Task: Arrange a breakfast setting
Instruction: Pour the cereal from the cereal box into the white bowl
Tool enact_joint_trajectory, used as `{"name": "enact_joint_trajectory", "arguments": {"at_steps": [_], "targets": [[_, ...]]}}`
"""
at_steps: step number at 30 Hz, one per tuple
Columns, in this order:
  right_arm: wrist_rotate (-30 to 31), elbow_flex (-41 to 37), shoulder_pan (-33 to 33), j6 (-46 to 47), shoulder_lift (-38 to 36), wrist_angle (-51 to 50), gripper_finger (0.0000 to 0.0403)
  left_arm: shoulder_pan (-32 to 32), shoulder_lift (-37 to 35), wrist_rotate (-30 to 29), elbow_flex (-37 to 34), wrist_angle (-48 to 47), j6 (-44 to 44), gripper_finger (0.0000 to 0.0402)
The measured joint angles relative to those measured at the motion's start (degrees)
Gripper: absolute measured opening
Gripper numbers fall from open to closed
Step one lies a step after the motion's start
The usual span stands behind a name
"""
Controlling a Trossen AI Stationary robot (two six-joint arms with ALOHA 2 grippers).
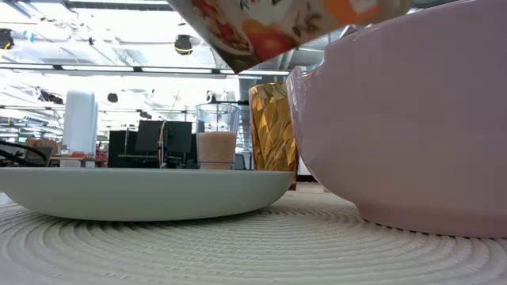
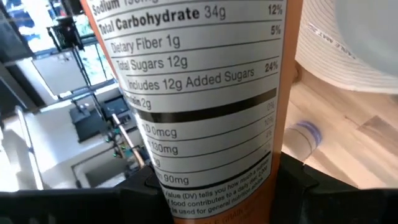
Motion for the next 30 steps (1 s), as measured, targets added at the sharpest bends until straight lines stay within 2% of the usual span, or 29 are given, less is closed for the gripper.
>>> {"name": "enact_joint_trajectory", "arguments": {"at_steps": [10, 30], "targets": [[0.1, 0.0, 0.0, 0.0, 0.0, 0.0, 0.0151, 0.6, 3.0, -2.7, 0.0, 0.2, 1.1, 0.0151], [0.0, 0.0, 0.0, 0.0, 0.0, 0.0, 0.0150, -0.5, 7.1, -8.8, 0.0, 3.3, 9.7, 0.0151]]}}
